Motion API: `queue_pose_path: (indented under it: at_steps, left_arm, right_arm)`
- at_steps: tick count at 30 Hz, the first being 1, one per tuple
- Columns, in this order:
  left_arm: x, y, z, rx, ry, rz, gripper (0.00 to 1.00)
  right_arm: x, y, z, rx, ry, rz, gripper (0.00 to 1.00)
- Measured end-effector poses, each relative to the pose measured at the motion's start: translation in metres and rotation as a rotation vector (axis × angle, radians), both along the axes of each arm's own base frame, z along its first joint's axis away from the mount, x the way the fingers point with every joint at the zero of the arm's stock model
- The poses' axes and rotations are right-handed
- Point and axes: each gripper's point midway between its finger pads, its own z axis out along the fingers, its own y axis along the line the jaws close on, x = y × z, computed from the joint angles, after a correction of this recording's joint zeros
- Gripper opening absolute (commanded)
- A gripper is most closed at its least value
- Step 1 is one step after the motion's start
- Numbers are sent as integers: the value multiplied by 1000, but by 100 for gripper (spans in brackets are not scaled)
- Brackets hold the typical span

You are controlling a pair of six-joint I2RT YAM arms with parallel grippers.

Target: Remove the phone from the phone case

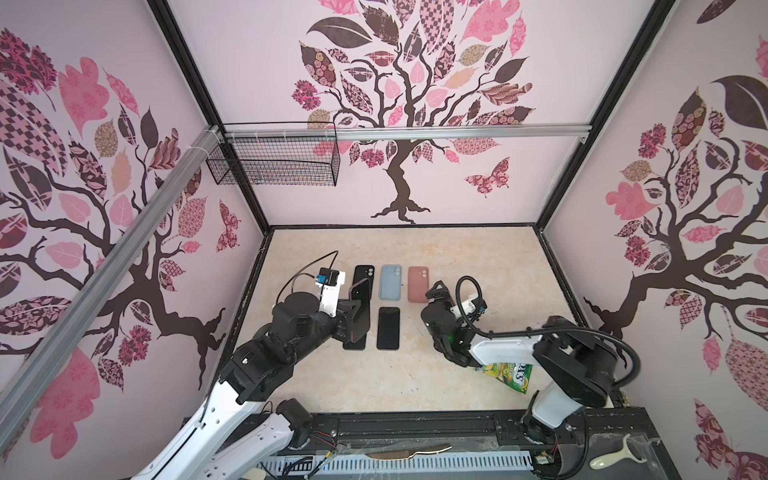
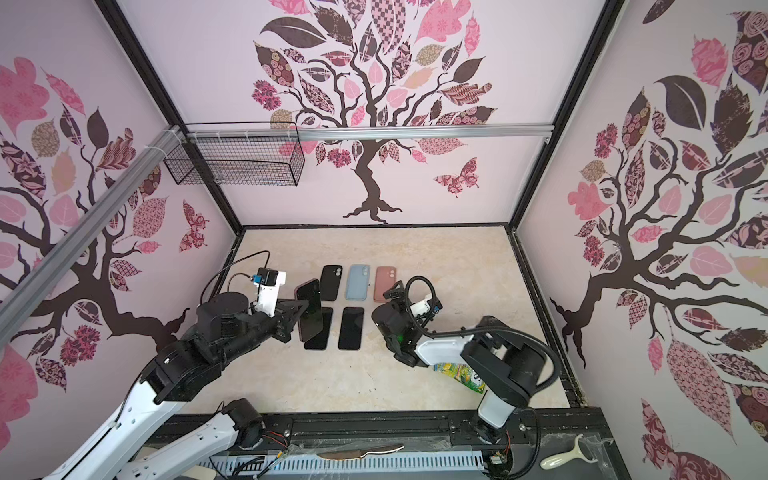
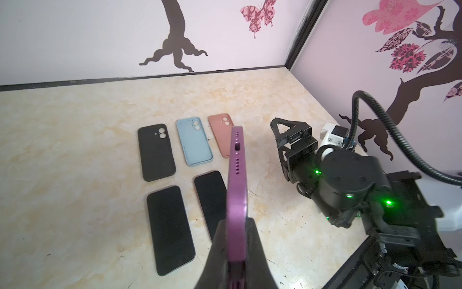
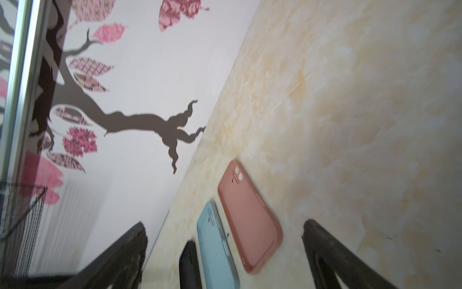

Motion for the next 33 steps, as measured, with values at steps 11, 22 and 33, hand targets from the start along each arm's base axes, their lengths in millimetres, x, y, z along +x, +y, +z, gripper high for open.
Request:
queue_pose_path:
  at_steps: [11, 22, 33]
  left_arm:
    - [45, -24, -2, -247, 135, -70, 0]
    - [40, -58, 31, -517, 147, -364, 0]
    - [11, -81, 52, -561, 128, -572, 0]
  right_arm:
    - [-36, 18, 58, -322, 20, 695, 99]
    - [-85, 62, 134, -130, -306, 1326, 85]
    - [-117, 82, 182, -21, -504, 1544, 58]
